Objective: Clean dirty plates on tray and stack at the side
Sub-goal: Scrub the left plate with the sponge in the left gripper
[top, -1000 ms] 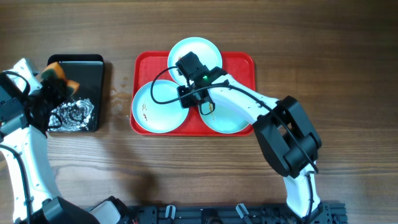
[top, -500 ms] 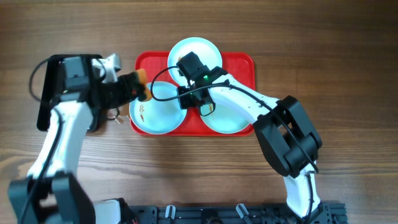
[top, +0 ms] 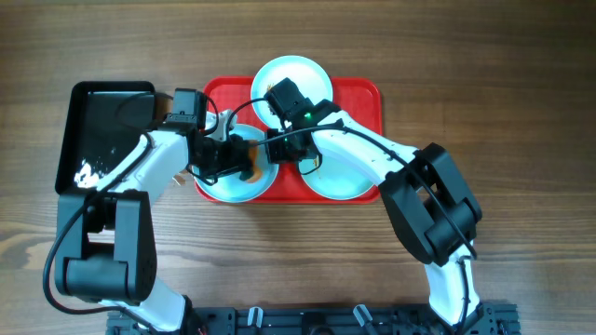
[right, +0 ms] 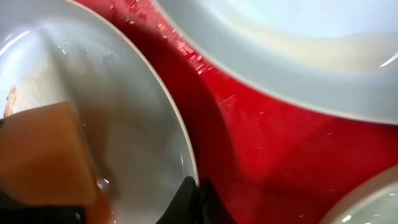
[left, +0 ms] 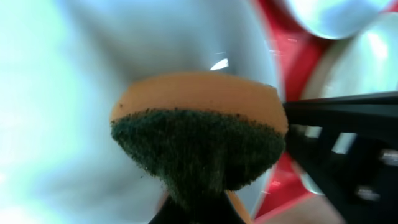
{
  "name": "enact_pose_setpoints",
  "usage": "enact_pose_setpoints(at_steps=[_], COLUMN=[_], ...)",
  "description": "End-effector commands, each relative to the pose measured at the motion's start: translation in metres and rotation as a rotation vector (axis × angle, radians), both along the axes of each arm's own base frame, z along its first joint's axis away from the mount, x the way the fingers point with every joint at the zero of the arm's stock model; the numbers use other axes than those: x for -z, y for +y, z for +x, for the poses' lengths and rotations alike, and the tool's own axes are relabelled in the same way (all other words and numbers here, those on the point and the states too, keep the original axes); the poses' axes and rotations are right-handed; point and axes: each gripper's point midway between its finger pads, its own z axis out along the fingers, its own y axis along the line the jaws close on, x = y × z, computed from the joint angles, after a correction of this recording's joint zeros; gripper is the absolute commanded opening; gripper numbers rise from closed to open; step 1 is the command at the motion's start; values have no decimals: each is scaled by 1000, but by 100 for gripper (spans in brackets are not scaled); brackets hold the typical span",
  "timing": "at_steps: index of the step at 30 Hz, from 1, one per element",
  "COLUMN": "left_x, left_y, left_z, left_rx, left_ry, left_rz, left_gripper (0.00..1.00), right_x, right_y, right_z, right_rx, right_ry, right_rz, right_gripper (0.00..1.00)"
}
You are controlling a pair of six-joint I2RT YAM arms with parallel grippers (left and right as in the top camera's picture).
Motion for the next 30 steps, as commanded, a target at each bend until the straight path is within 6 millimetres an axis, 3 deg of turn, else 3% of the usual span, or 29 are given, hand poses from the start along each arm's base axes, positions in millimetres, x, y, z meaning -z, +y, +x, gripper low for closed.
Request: enact_pose_setpoints(at_steps=[1, 11, 18, 20, 23, 26, 30], left_x=[17, 20, 25, 22, 8, -20, -54], left_y=[28, 43, 95, 96, 94, 90, 65], left_z=[-1, 9, 9, 10, 18, 32, 45], left_rx=[-40, -63, -117, -119, -128, -163, -159], left_ry=[15, -27, -33, -37, -65, -123, -218], left_rz=[178, 269, 564, 571, 565, 535, 375], left_gripper=[4, 4, 4, 4, 4, 4, 4], right_x=[11, 12, 14, 15, 15, 15, 15], right_y=[-19, -27, -32, -33, -34, -34, -34], right_z=[13, 17, 11, 10, 9, 9, 9], right_rx=[61, 18, 13, 12, 12, 12, 12], right_ry=[-59, -101, -75, -71, -69, -68, -68], right_rz=[-108, -167, -189, -192, -194, -194, -194], right_gripper=[4, 4, 4, 4, 4, 4, 4])
